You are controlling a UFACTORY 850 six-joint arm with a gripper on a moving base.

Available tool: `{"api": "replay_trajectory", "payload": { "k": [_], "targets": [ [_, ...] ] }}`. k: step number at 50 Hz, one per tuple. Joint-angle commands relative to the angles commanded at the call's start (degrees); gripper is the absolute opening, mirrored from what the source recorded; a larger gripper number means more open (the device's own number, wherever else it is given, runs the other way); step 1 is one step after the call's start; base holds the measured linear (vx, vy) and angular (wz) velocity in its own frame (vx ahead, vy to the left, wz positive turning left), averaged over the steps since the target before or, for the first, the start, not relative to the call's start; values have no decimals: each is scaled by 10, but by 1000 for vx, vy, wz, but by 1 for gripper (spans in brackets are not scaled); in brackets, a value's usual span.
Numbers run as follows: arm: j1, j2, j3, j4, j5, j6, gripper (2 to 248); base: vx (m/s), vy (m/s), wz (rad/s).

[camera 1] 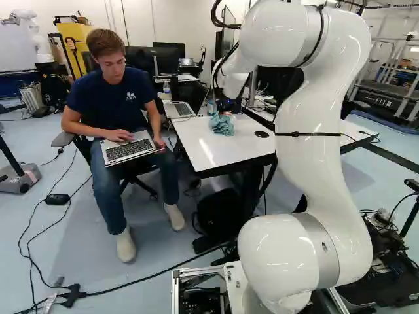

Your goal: Clean the table with the green towel

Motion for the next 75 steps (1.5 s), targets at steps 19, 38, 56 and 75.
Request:
{"api": "replay_trajectory", "payload": {
  "k": [19, 38, 56, 75],
  "targets": [
    [0, -24, -4, 0, 0, 0, 22, 0, 0, 0],
    [0, -28, -5, 0, -1, 0, 22, 0, 0, 0],
    [0, -28, -5, 0, -25, 0, 22, 0, 0, 0],
    [0, -28, -5, 0, -39, 0, 22, 0, 0, 0]
  ]
}}
